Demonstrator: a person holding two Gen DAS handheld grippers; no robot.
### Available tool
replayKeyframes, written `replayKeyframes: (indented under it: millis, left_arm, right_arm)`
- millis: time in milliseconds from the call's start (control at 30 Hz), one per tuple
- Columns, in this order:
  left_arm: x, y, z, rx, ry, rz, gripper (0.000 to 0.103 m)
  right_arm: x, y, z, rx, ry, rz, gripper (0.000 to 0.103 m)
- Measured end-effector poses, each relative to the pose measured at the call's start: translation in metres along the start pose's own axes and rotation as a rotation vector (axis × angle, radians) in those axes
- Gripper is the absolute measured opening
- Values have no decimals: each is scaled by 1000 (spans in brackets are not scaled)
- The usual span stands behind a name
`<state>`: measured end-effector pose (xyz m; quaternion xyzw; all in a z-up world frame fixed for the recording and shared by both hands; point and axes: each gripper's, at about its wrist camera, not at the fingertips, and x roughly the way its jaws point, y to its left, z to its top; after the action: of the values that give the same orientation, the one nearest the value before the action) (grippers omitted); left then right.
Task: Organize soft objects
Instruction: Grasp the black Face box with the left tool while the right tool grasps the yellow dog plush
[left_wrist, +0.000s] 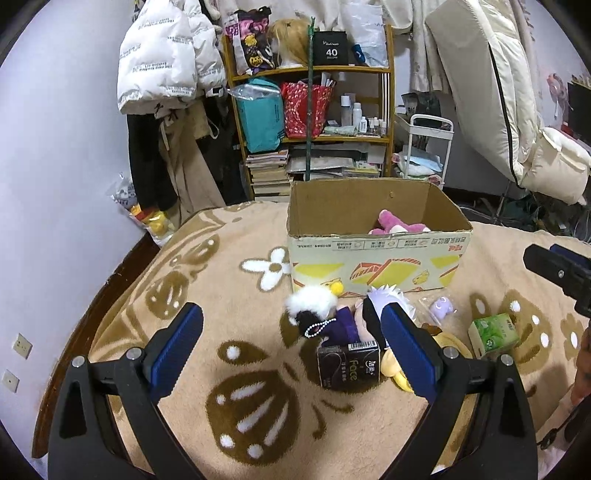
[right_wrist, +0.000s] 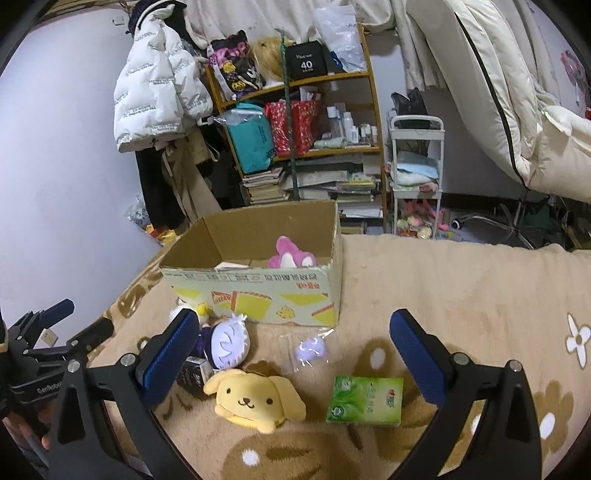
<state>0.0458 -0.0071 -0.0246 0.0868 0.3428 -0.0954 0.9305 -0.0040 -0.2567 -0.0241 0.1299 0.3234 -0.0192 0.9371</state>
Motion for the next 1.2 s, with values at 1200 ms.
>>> replayKeyframes:
  millis: [1200]
  left_arm:
    - [93, -10, -10, -66, 312, -180, 96]
  right_arm:
    - [100, 24, -35, -82, 363, 34, 103]
